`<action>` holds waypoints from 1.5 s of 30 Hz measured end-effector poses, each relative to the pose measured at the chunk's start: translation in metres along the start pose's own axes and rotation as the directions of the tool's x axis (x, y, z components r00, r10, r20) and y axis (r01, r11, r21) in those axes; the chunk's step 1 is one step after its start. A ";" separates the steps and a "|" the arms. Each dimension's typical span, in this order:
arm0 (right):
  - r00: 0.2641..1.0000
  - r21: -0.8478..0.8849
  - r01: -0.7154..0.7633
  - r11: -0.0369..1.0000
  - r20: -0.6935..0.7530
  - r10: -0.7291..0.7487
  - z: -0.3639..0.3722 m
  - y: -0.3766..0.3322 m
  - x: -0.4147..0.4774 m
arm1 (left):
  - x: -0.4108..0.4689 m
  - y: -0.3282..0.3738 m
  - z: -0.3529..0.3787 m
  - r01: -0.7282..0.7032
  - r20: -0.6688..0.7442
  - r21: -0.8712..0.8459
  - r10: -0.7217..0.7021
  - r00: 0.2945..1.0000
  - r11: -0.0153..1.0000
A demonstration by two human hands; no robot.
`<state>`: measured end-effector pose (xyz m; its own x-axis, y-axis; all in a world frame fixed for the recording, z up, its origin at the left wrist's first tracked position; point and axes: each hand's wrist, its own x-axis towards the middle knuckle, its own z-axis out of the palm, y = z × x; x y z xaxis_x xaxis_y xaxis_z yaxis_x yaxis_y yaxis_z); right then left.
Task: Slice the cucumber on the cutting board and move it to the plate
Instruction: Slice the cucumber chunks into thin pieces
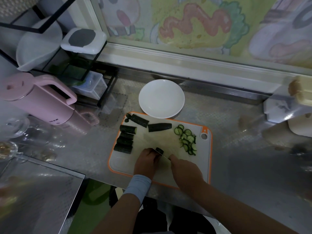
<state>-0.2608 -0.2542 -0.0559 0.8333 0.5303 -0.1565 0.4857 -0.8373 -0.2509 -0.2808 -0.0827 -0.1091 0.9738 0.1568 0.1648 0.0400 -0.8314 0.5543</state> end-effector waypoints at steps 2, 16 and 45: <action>1.000 0.010 -0.004 1.000 -0.001 0.004 0.000 0.005 -0.007 | 0.001 0.001 0.000 -0.022 -0.022 -0.005 0.022 1.000 1.000; 0.999 0.020 0.038 0.999 -0.026 -0.038 0.023 0.000 0.017 | -0.006 -0.002 0.000 0.048 0.050 -0.046 -0.046 0.998 0.998; 0.991 0.074 0.066 0.995 -0.121 -0.057 0.031 -0.004 0.026 | -0.004 -0.003 0.000 0.078 0.056 -0.035 -0.076 0.996 0.996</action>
<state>-0.2491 -0.2324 -0.0882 0.8301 0.5571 -0.0249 0.5190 -0.7881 -0.3310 -0.2845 -0.0807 -0.1119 0.9790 0.1892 0.0764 0.1079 -0.7977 0.5933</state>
